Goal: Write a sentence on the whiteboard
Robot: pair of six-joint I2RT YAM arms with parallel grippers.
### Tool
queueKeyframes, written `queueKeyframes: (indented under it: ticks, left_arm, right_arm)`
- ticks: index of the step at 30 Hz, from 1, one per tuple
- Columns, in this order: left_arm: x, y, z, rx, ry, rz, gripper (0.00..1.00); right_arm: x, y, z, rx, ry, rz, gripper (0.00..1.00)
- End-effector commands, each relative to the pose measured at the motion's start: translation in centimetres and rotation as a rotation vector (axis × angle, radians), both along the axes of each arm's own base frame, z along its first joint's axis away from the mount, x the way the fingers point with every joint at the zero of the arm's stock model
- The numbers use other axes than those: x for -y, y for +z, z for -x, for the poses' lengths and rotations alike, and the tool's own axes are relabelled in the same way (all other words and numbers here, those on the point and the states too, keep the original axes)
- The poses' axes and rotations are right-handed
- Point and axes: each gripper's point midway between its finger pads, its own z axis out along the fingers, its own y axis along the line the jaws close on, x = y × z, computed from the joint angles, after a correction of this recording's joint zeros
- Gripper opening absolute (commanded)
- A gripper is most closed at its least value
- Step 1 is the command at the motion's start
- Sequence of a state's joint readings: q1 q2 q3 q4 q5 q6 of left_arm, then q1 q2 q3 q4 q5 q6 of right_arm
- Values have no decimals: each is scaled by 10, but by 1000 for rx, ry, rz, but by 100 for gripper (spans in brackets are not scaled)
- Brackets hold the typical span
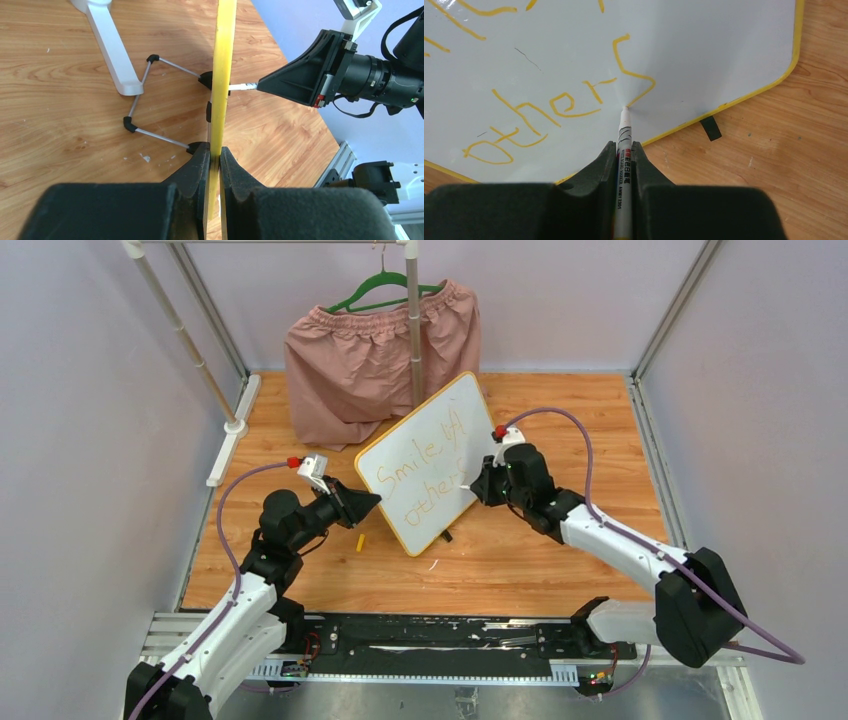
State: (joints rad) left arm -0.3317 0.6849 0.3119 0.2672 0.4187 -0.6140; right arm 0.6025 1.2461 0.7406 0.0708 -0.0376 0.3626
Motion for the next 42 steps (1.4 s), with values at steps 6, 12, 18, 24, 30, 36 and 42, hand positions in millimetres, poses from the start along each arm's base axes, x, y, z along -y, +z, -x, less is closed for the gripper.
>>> queueKeyframes:
  ticks: [6,12,18,24,30,36,42]
  left_arm:
    - [4,15,3,60,-23,37,0]
    - [4,16,3,63,-22,36,0]
    - [3,15,3,64,-19,37,0]
    - [3,15,3,63,-19,37,0]
    - [4,15,4,65,-23,37,0]
    - [3,15,4,64,-17,36,0]
    - [3,15,4,65,-20,36,0]
  right_arm:
    - [-21,9,17,-18,50,-55,0]
    - [-4,35,17,51,10,-46,0]
    - [38,48,12,96,-87,-49,0]
    - [64,42,1,136,-201,-161,0]
    - [61,42,-9,169,-219,-289,0]
    - [51,40,-16,177,-195,-337,0]
    - [44,31,-23,149,-185,-346,0]
